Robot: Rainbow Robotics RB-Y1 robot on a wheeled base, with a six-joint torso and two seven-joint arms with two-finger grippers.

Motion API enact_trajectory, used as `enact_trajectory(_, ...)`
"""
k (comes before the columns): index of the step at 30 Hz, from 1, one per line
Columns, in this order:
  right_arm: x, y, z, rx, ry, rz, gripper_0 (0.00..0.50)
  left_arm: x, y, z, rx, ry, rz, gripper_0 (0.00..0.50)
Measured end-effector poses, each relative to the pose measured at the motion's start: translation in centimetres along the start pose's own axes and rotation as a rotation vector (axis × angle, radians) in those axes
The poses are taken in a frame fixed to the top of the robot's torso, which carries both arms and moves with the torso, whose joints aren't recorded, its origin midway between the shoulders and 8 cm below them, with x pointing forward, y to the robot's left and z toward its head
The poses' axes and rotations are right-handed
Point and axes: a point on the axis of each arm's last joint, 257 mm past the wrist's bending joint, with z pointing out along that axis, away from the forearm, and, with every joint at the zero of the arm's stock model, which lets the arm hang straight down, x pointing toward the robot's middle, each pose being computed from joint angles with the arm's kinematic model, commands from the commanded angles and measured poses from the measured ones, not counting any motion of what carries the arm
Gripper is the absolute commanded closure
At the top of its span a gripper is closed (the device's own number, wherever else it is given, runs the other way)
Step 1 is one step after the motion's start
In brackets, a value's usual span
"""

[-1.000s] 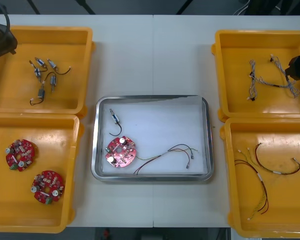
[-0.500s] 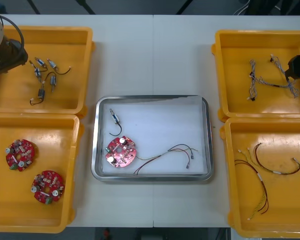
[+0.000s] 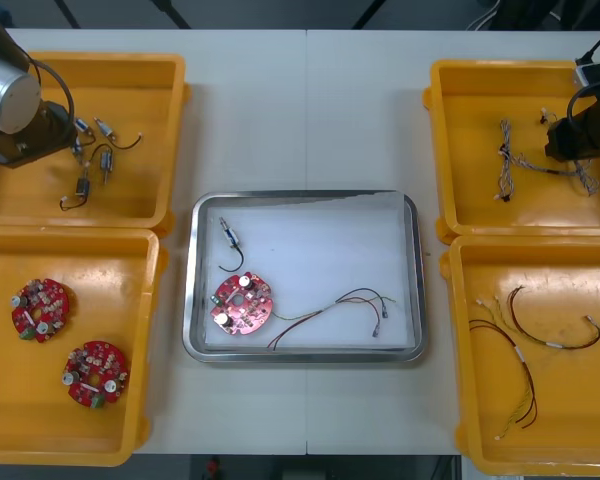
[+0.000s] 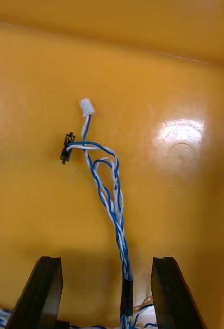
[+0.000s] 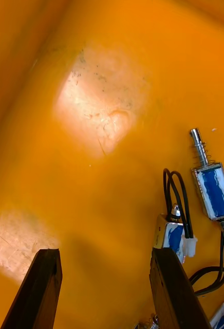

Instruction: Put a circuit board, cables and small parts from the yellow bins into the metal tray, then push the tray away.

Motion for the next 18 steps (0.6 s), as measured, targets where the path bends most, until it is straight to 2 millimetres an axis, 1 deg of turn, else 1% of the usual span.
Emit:
enact_trajectory(4,1.0,-0.5,0.4,0.013,0.021,0.001,0.000,0.4,-0.4,0.2,0.005,0.004,0.009,0.000)
enact_trajectory(9,1.1,-0.7,0.4,0.011,0.024,-0.009,0.000,0.8,-0.9,0.2,0.012,0.008,0.011,0.000)
enact_trajectory(10,1.1,-0.7,0.4,0.010,0.024,-0.009,0.014,0.8,-1.0,0.2,0.013,0.008,0.012,0.000)
enact_trajectory(11,1.1,-0.7,0.4,0.008,0.025,-0.008,0.045,0.8,-1.0,0.2,0.014,0.008,0.012,0.000)
enact_trajectory(13,1.2,-0.6,0.4,0.004,0.027,-0.005,0.159,0.7,-1.2,0.2,0.020,0.005,0.012,0.000)
enact_trajectory(14,1.2,-0.5,0.4,0.001,0.030,-0.003,0.243,0.7,-1.4,0.2,0.026,0.001,0.012,0.000)
enact_trajectory(15,1.4,-0.4,0.4,-0.002,0.035,-0.002,0.296,0.6,-1.6,0.2,0.032,-0.002,0.013,0.000)
enact_trajectory(16,1.5,-0.3,0.4,-0.004,0.041,-0.001,0.368,0.6,-1.8,0.3,0.038,-0.004,0.013,0.000)
enact_trajectory(17,1.7,-0.3,0.4,-0.007,0.047,0.000,0.410,0.6,-2.0,0.3,0.042,-0.006,0.013,0.000)
enact_trajectory(18,1.8,-0.2,0.4,-0.009,0.053,0.000,0.428,0.6,-2.1,0.3,0.044,-0.006,0.014,0.000)
